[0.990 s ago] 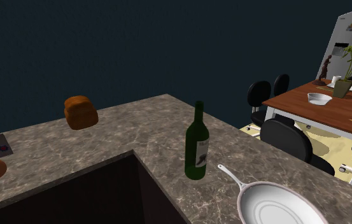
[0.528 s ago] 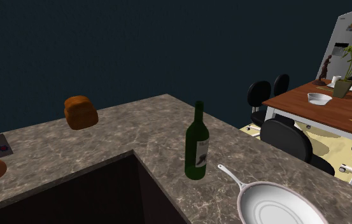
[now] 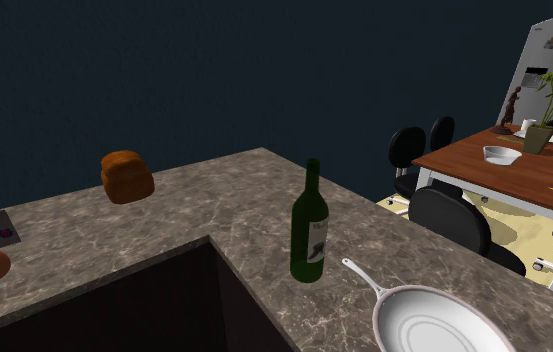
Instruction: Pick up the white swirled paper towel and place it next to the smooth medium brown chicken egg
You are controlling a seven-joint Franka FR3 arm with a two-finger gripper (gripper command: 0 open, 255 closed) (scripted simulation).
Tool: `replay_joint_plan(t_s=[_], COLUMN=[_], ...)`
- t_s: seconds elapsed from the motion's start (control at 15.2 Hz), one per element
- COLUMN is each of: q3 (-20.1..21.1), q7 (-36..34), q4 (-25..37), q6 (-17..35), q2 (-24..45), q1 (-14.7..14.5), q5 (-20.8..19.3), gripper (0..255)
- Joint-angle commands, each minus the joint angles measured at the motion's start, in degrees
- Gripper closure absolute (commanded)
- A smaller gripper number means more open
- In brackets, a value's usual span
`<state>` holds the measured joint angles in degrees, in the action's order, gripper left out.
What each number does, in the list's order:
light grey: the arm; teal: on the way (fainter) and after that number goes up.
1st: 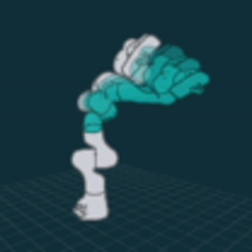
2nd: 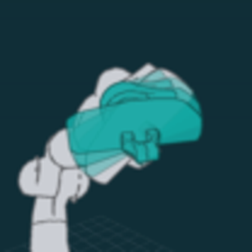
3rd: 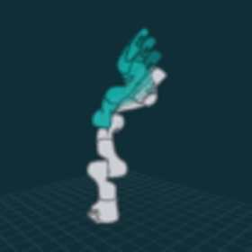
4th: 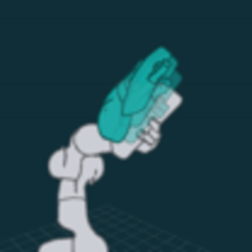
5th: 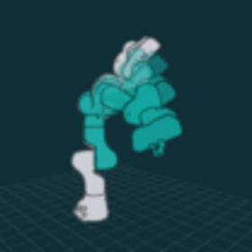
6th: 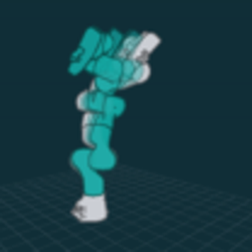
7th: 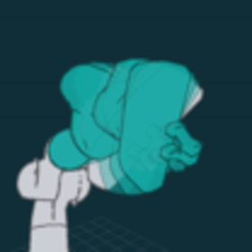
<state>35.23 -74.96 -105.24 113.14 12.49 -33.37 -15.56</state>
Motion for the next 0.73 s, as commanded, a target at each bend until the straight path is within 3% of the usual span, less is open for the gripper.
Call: replay_joint_plan(t_s=[0.0, 0.4, 0.46, 0.66], q3=[-0.02, -0.02, -0.02, -0.02], q7=[-0.11, -0.11, -0.11, -0.11], q4=[-0.35, -0.35, -0.35, -0.35], q6=[0.41, 0.41, 0.41, 0.41], q2=[0.05, 0.06, 0.06, 0.06], q1=[0.00, 0.00, 0.00, 0.00], q5=[-0.08, -0.09, -0.09, -0.09], gripper=[255, 255, 0, 0])
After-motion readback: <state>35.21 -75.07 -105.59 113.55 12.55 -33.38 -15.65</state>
